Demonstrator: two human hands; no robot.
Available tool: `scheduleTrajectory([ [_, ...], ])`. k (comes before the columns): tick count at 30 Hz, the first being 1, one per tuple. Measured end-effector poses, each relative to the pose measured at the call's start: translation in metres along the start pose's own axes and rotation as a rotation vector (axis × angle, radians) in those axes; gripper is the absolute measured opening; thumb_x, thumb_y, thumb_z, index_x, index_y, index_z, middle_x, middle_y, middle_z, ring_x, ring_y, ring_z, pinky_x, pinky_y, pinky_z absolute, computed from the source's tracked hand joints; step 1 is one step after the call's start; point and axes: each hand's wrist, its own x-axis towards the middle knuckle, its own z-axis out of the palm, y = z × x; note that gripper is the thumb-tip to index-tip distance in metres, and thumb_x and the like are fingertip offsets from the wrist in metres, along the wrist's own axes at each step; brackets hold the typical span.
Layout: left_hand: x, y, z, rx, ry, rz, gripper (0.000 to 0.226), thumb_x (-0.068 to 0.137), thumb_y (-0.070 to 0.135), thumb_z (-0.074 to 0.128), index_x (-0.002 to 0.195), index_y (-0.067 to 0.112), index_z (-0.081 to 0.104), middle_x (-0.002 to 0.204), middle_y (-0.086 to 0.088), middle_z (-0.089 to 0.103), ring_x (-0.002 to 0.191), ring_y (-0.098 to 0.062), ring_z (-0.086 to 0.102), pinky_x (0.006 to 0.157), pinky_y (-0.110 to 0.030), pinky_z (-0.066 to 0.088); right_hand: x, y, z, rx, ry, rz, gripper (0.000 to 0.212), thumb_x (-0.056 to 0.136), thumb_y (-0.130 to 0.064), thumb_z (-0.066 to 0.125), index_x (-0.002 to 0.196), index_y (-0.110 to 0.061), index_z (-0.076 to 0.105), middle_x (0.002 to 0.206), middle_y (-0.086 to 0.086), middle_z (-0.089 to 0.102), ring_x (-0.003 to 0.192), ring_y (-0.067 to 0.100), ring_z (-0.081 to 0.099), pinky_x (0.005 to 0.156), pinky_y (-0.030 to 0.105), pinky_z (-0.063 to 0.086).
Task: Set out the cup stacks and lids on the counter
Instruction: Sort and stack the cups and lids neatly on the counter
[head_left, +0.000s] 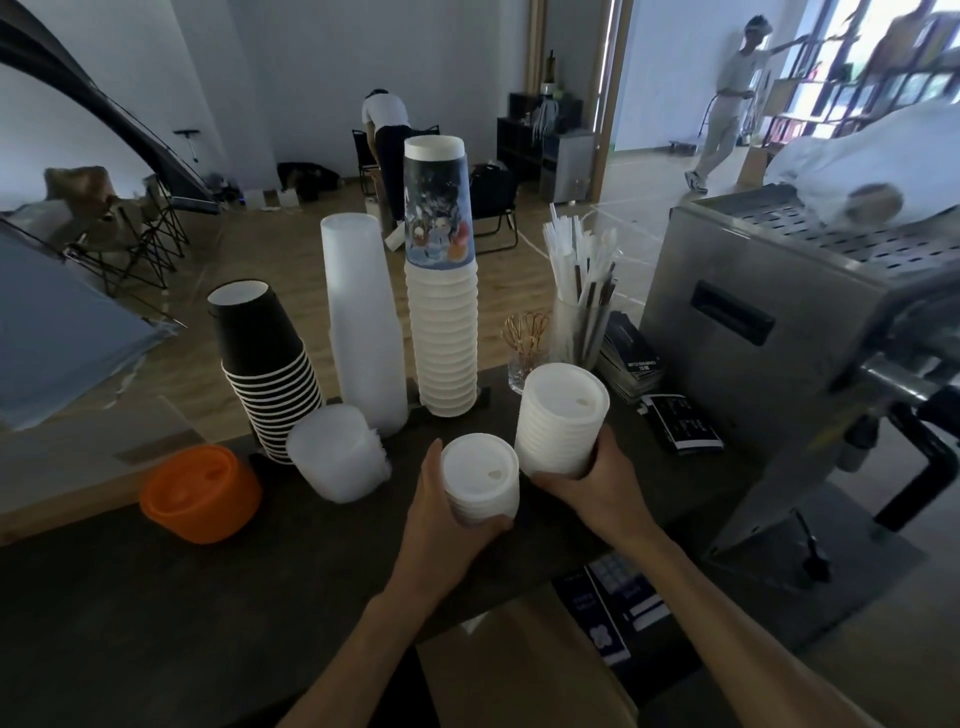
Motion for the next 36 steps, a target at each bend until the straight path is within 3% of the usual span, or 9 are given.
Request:
scheduleTrajectory([
  [5, 0.004, 0.002, -0.001, 0.009, -0.042, -0.028, 0.127, 0.064, 0.04, 0.089, 0.155, 0.025, 0.002, 0.157, 0.006, 0.026, 0.143, -0.011, 0.027, 0.112, -0.025, 0.018, 0.011, -0.044, -0.023, -0.063, -0.055, -0.156, 0.093, 0.067, -0.032, 0.091, 0.142, -0.03, 0.037, 0.126, -0.024, 0.051, 0.112, -0.018, 0.048, 0.087, 0.007, 0.043],
  [7, 0.005, 0.004, -0.002, 0.004, -0.046, -0.032, 0.128, 0.063, 0.04, 0.089, 0.155, 0.024, 0.002, 0.157, 0.005, 0.026, 0.143, -0.011, 0.027, 0.113, -0.026, 0.017, 0.013, -0.06, -0.027, -0.06, -0.065, -0.19, 0.09, 0.067, -0.031, 0.09, 0.141, -0.031, 0.039, 0.125, -0.027, 0.052, 0.113, -0.016, 0.05, 0.084, 0.005, 0.046],
  [11, 0.004, 0.005, -0.004, -0.006, -0.053, -0.037, 0.126, 0.064, 0.042, 0.088, 0.155, 0.025, 0.002, 0.155, 0.006, 0.029, 0.142, -0.01, 0.028, 0.112, -0.026, 0.018, 0.014, -0.079, -0.029, 0.07, -0.069, -0.194, 0.078, 0.071, -0.021, 0.089, 0.137, -0.025, 0.047, 0.122, -0.017, 0.061, 0.11, -0.007, 0.059, 0.081, 0.013, 0.054],
  [15, 0.005, 0.006, -0.003, -0.019, -0.041, -0.05, 0.109, 0.069, 0.043, 0.084, 0.153, 0.027, 0.015, 0.15, 0.007, 0.038, 0.138, -0.009, 0.037, 0.115, -0.033, 0.028, 0.01, -0.086, -0.013, 0.09, -0.211, -0.162, 0.078, 0.071, -0.022, 0.088, 0.138, -0.025, 0.048, 0.123, -0.017, 0.062, 0.111, -0.007, 0.059, 0.081, 0.013, 0.054],
  [20, 0.012, 0.012, 0.005, -0.011, -0.023, -0.127, 0.101, 0.072, 0.035, 0.084, 0.15, 0.023, 0.021, 0.15, -0.002, 0.038, 0.138, -0.018, 0.037, 0.115, -0.036, 0.03, -0.001, -0.07, 0.019, 0.019, -0.293, -0.07, 0.096, 0.061, -0.048, 0.09, 0.143, -0.03, 0.042, 0.135, -0.012, 0.058, 0.124, 0.007, 0.056, 0.098, 0.041, 0.055],
  [24, 0.015, 0.016, 0.014, 0.008, -0.008, -0.178, 0.105, 0.073, 0.036, 0.084, 0.152, 0.015, 0.018, 0.154, -0.007, 0.033, 0.142, -0.021, 0.032, 0.118, -0.04, 0.028, -0.009, -0.063, 0.032, -0.011, -0.222, -0.077, 0.096, 0.064, -0.041, 0.09, 0.143, -0.031, 0.037, 0.133, -0.018, 0.051, 0.123, 0.004, 0.051, 0.097, 0.028, 0.051],
  [26, 0.013, 0.014, 0.016, 0.02, 0.027, -0.151, 0.107, 0.068, 0.046, 0.085, 0.151, 0.021, 0.023, 0.152, -0.002, 0.038, 0.139, -0.017, 0.037, 0.115, -0.032, 0.031, -0.011, -0.061, 0.035, -0.025, -0.182, -0.081, 0.094, 0.065, -0.04, 0.09, 0.141, -0.033, 0.036, 0.132, -0.018, 0.049, 0.121, 0.003, 0.05, 0.094, 0.025, 0.05],
  [30, 0.008, 0.008, 0.018, 0.029, 0.087, -0.149, 0.108, 0.059, 0.061, 0.082, 0.148, 0.029, 0.028, 0.146, 0.006, 0.044, 0.134, -0.01, 0.043, 0.103, -0.02, 0.03, -0.015, -0.057, 0.041, -0.043, -0.123, -0.069, 0.098, 0.064, -0.043, 0.089, 0.144, -0.027, 0.035, 0.142, -0.008, 0.049, 0.129, 0.011, 0.049, 0.105, 0.041, 0.049],
  [36, 0.015, 0.007, 0.021, 0.038, 0.048, -0.185, 0.1, 0.071, 0.044, 0.082, 0.151, 0.021, 0.026, 0.151, -0.002, 0.039, 0.138, -0.016, 0.04, 0.109, -0.025, 0.031, -0.017, -0.054, 0.046, -0.045, -0.094, -0.082, 0.096, 0.067, -0.04, 0.09, 0.144, -0.025, 0.035, 0.143, -0.005, 0.048, 0.131, 0.012, 0.048, 0.107, 0.043, 0.047],
])
